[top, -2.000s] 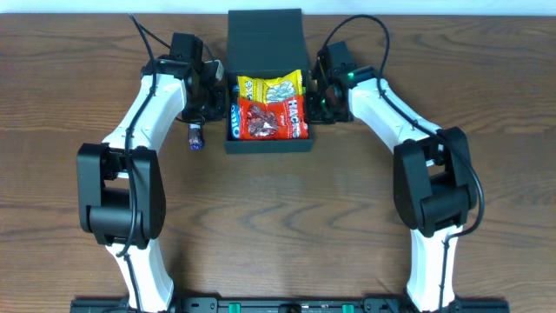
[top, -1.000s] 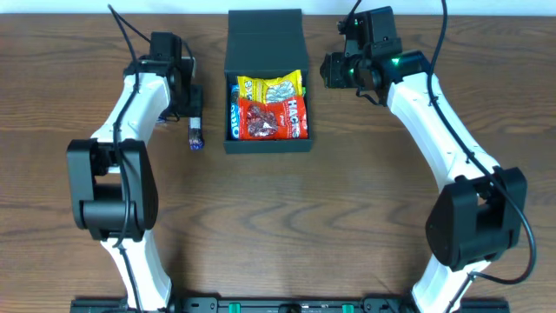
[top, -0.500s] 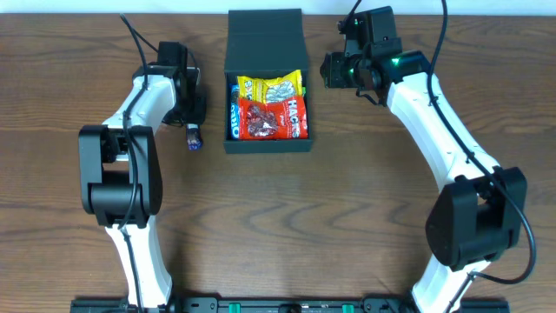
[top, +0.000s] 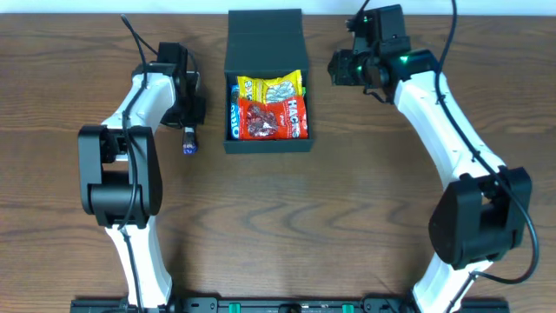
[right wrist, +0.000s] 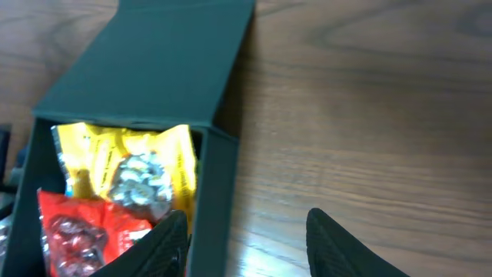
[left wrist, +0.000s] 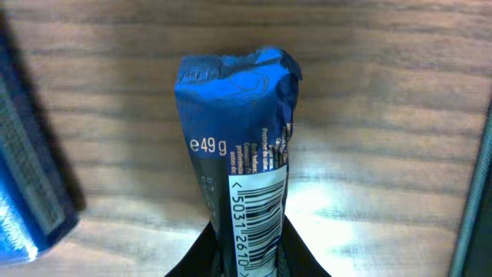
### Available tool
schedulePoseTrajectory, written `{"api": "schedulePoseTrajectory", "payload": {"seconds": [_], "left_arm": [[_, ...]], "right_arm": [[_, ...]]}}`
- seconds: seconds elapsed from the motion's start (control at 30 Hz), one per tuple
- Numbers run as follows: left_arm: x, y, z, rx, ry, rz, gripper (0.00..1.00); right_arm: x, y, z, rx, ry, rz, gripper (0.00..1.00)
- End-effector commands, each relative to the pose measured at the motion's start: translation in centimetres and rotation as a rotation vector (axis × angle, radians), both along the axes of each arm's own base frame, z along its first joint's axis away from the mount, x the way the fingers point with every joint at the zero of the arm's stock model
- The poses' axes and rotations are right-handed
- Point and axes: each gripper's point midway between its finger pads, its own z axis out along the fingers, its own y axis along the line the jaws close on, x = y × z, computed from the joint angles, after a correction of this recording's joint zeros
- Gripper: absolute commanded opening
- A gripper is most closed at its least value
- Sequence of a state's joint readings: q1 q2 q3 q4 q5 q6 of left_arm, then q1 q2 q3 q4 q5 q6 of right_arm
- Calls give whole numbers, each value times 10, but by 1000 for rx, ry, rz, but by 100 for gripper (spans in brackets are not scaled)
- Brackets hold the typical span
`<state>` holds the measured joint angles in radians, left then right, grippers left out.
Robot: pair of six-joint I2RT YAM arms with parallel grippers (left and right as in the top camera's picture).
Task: Pack container
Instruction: 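Grasp the small blue Oreo bar with the left gripper and drop it into the box, then move the left gripper to the blue Eclipse tin and grasp it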
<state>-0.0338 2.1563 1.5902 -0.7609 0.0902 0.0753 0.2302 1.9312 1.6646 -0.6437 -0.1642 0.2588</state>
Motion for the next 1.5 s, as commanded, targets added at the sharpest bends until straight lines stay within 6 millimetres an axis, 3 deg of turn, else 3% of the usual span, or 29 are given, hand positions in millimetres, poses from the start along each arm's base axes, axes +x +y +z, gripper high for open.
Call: {"api": "schedulePoseTrajectory", "payload": {"seconds": [0.0,0.1,0.23,0.37,0.5,1.0,1.03,1.07,1.13,1.2,1.33,1.47], "left_arm": [[28,-7,76,-25,-184,1,6],[39,-25,123,-64,-299,3,7],[43,-63,152,-128,-381,13,9],[31,-118,143,-168,-347,-77,9],[26,-135,130,-104,-333,-112,9],[26,-115,123,24,-333,-28,9],[25,-115,123,23,-331,-29,13],[25,-115,123,24,-329,-29,26],[25,-116,123,20,-329,-31,38],[25,-116,123,17,-328,-32,59],[26,-113,124,41,-334,-62,58],[33,-79,131,163,-371,7,58]], "right_arm": [[4,-12,1,-1,-3,-15,50],[4,-13,1,-2,-3,-16,50],[5,-12,1,-3,-6,-14,51],[5,-12,1,-4,-6,-13,52],[4,-13,1,-17,-10,4,52],[2,-9,1,-1,-4,21,53],[2,-9,1,-1,-4,21,53],[2,-9,1,-1,-3,20,53],[2,-9,1,-1,-3,20,53],[2,-9,1,-1,-4,20,53],[2,-9,1,-1,-3,20,53],[2,-9,0,-2,-1,20,53]]}}
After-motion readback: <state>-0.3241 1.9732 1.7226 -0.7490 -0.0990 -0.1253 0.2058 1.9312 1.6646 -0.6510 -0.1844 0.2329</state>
